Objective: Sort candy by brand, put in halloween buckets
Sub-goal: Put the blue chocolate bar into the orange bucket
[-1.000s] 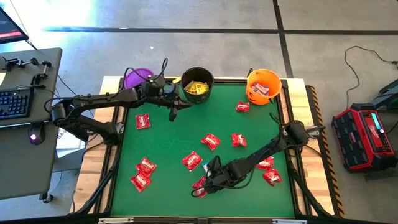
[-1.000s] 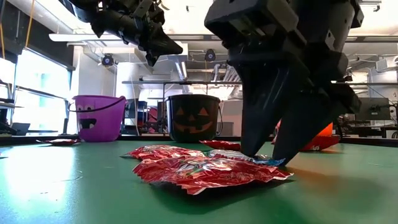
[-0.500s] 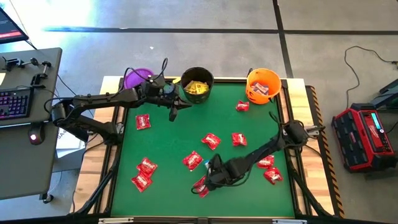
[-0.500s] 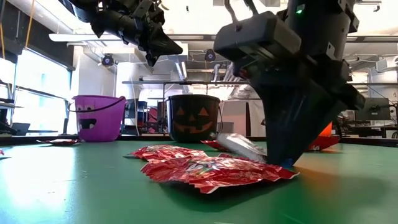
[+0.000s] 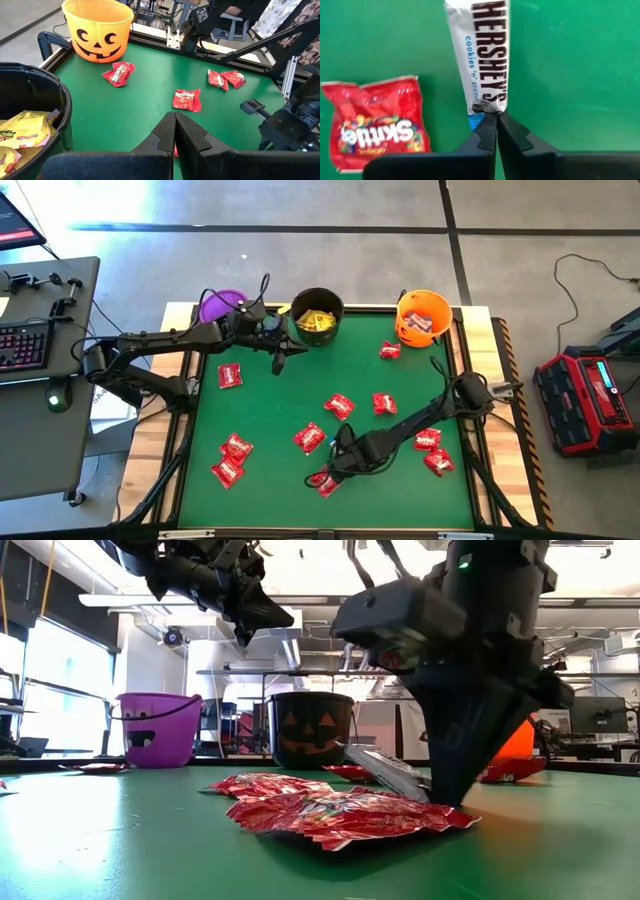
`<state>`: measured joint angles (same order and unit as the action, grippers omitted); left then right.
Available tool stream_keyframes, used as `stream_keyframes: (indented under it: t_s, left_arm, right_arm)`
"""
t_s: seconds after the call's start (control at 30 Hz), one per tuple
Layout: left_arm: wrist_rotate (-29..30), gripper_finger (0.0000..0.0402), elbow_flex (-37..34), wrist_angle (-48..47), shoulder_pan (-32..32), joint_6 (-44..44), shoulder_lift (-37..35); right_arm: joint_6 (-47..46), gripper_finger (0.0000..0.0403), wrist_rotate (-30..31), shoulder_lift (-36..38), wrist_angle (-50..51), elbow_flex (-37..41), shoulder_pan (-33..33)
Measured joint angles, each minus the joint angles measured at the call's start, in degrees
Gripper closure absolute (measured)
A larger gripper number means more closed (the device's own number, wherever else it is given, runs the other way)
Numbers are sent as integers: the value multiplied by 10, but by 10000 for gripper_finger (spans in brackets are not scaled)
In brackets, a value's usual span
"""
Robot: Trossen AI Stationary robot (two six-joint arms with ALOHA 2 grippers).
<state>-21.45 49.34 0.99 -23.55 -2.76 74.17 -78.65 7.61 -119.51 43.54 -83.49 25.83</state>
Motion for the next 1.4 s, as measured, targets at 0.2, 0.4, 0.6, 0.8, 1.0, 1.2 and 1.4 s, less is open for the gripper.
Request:
stream_keyframes:
  t_s: [0.2, 0.4, 0.6, 0.8, 1.0, 1.2, 1.4]
  left_arm:
    - [0, 401, 0, 0, 0, 0, 0]
    - [0, 402, 0, 0, 0, 0, 0]
    - [0, 402, 0, 0, 0, 0, 0]
    - [0, 401, 0, 0, 0, 0, 0]
    - [0, 402, 0, 2, 0, 0, 0]
    - [0, 401, 0, 1, 0, 0, 0]
    - [0, 402, 0, 1, -1, 9, 0]
  right_arm:
    - [-10, 403, 33, -2, 38, -33, -3]
    - [-9, 403, 61, -1, 69, -73, -8]
    - [3, 403, 90, 0, 109, -107, -14]
    - [5, 403, 119, 14, 147, -133, -21]
    - [1, 402, 163, 63, 217, -142, -34]
    - [2, 402, 184, 124, 298, -143, -56]
    - [114, 402, 106, 147, 261, -143, -84]
